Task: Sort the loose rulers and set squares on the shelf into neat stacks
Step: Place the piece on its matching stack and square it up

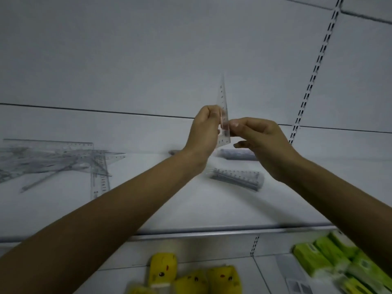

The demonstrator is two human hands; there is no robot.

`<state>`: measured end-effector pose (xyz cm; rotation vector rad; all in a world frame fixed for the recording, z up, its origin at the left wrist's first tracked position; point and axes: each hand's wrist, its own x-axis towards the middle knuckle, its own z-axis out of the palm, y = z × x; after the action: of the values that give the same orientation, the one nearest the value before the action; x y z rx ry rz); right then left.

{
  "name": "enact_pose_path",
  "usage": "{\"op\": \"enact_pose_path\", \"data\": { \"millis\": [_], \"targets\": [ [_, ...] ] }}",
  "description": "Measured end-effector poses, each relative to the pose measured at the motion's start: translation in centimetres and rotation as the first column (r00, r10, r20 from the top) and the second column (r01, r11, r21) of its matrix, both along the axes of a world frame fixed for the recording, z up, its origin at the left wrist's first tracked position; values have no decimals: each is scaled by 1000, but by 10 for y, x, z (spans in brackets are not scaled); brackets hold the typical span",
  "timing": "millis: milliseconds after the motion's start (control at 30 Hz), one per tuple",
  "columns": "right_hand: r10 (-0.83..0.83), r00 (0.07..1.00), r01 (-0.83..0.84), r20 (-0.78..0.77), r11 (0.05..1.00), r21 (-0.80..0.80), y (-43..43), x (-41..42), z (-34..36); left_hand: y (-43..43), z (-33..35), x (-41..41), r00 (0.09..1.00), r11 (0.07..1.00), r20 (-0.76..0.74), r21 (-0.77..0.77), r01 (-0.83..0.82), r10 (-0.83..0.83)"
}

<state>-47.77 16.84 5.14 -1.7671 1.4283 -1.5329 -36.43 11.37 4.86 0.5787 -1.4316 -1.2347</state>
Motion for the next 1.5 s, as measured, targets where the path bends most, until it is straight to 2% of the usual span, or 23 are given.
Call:
{"op": "enact_pose_path", "data": {
  "millis": [100, 267, 433, 467, 533, 600, 633, 767, 867, 933, 1000, 1233, 1400, 1500],
  "targets": [
    [50, 998, -53, 49, 997, 57, 10, -14, -3, 13, -2, -27, 990, 993, -126, 85, 81, -70],
    [82, 977, -103, 197, 990, 97, 22, -37, -9, 19, -9, -50, 1000, 998, 28, -66, -10, 12],
    [81, 962, -113, 262, 988, 109, 23, -49, -14, 8, -27, -51, 986, 981, 158, -194, -14, 45],
    [25, 978, -52, 205, 990, 128, 21, -53, -14, 2, -31, -49, 979, 980, 192, -199, -29, 68],
    [-123, 988, 137, -92, 977, 164, 15, -65, -15, -11, -42, -37, 952, 967, 274, -243, -70, 137],
    [-176, 888, 268, -425, 949, 167, 9, -74, -19, -23, -55, -18, 920, 956, 351, -282, -76, 177],
    [-158, 840, 287, -519, 941, 179, 6, -77, -22, -27, -61, -9, 900, 956, 390, -281, -84, 193],
    [-75, 754, 279, -653, 936, 214, -5, -76, -35, -41, -72, 12, 804, 948, 534, -300, -107, 260],
    [-47, 718, 286, -695, 930, 233, -10, -76, -36, -43, -77, 10, 743, 917, 629, -395, 51, 230],
    [-24, 741, 274, -672, 923, 270, -13, -77, -36, -44, -80, 8, 674, 913, 713, -382, 142, 194],
    [-11, 762, 259, -648, 922, 289, -13, -79, -36, -46, -82, 8, 652, 922, 742, -347, 172, 158],
    [60, 753, 242, -655, 901, 361, -16, -72, -42, -53, -86, 8, 666, 911, 737, -347, 222, 118],
    [33, 797, 217, -602, 916, 337, -16, -73, -46, -54, -84, 10, 714, 898, 688, -386, 212, 128],
    [1, 800, 224, -600, 927, 301, -14, -72, -48, -55, -84, 9, 746, 920, 659, -345, 187, 95]
  ]
}}
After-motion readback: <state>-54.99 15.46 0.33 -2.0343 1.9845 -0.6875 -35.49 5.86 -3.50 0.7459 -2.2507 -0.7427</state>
